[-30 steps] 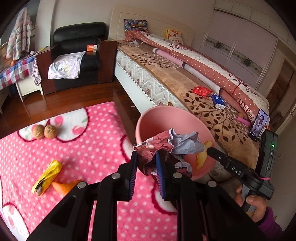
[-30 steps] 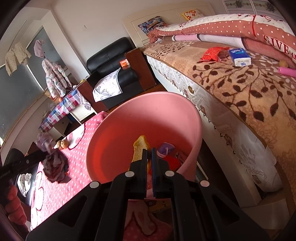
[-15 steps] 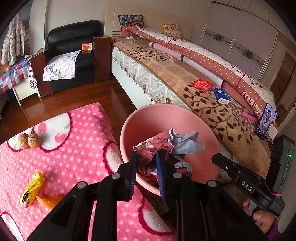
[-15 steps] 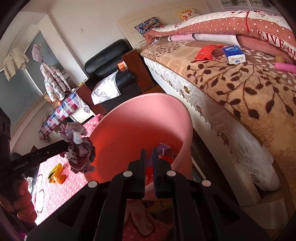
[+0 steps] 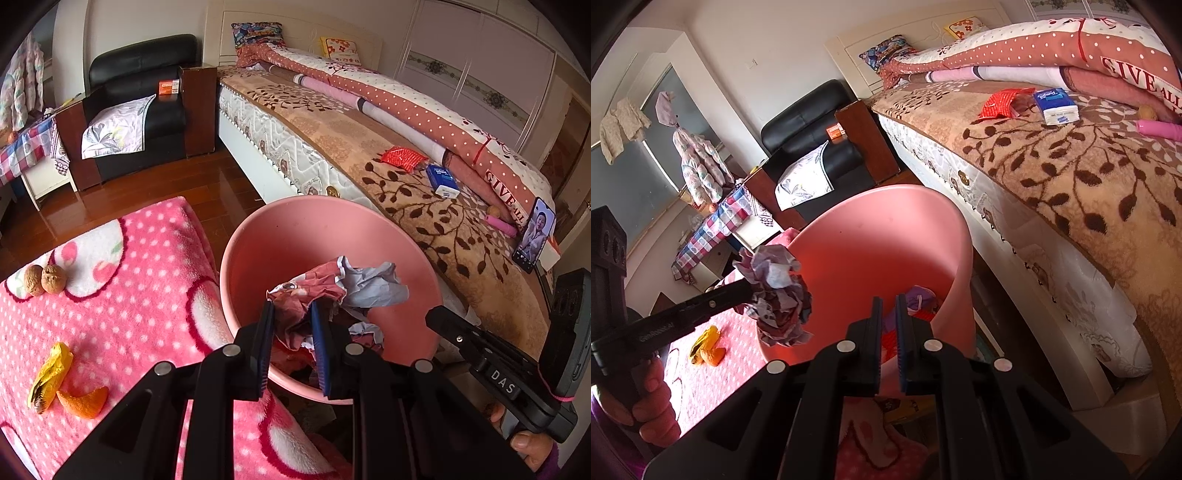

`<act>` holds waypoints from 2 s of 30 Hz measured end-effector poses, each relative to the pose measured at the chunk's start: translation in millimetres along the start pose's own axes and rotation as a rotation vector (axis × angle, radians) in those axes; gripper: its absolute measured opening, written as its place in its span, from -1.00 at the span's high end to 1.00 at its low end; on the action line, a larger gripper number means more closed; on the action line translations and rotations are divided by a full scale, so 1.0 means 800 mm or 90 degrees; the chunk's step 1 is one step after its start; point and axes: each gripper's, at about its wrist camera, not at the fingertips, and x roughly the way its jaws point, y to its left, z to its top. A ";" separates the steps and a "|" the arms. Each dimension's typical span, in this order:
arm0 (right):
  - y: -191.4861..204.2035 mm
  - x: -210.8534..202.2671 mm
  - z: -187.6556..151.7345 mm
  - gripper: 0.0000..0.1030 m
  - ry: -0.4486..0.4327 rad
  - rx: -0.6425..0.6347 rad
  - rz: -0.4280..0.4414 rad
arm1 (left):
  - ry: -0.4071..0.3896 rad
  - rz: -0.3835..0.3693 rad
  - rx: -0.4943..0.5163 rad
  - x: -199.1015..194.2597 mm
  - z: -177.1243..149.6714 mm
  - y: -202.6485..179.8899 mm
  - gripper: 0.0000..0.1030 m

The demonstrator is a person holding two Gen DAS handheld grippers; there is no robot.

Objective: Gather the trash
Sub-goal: 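Open both tools over the basin to drop the foil and peel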

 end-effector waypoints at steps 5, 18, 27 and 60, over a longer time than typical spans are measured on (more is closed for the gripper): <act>0.000 -0.003 -0.001 0.86 -0.003 0.003 0.002 | 0.004 0.000 0.002 0.007 0.000 -0.004 0.62; 0.001 -0.007 0.000 0.86 -0.005 0.006 0.001 | 0.006 -0.014 0.006 0.006 -0.004 -0.009 0.44; 0.001 -0.008 -0.001 0.86 -0.002 0.003 0.001 | 0.002 -0.015 -0.004 -0.004 -0.010 -0.002 0.40; 0.071 -0.010 -0.028 0.86 0.039 -0.066 0.018 | -0.018 -0.012 -0.052 -0.063 -0.063 0.064 0.19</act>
